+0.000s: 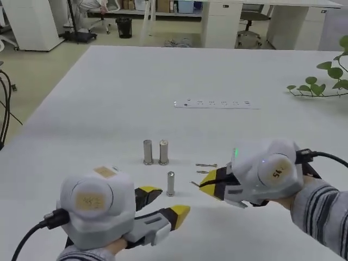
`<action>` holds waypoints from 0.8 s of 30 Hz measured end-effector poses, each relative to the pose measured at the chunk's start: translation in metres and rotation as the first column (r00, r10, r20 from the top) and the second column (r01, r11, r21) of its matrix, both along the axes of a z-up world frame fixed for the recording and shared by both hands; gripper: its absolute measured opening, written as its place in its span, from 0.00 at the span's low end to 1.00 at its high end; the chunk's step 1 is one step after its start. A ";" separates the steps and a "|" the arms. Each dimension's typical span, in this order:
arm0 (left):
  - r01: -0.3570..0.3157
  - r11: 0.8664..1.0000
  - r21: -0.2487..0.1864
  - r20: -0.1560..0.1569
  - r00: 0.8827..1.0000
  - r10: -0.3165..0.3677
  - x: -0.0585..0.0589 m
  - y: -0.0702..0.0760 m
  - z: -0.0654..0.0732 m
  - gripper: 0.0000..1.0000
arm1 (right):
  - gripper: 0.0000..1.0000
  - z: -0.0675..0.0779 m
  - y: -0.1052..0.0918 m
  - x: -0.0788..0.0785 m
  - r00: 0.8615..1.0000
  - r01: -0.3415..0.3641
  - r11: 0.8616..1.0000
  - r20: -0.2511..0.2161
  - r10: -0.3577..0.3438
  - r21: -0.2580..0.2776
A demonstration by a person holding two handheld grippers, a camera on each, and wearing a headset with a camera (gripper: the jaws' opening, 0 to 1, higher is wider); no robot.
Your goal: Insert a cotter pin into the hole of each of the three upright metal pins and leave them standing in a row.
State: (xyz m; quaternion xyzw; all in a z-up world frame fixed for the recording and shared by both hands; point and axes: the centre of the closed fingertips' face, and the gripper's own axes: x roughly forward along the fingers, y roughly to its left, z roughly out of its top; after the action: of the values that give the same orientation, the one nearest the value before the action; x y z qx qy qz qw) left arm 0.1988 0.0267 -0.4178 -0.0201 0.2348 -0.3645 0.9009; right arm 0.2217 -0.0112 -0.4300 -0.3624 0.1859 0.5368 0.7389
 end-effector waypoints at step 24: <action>-0.011 0.986 -0.169 -0.095 0.995 -0.005 -0.010 -0.012 0.009 0.03 | 0.00 0.013 0.023 -0.038 0.984 -0.165 0.986 0.063 0.165 -0.002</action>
State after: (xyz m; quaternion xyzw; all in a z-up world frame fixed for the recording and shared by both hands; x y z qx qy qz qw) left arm 0.1889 0.0142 -0.4089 -0.1144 0.2458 -0.3802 0.8843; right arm 0.1835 0.0120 -0.4165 -0.3921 0.1310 0.5848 0.6980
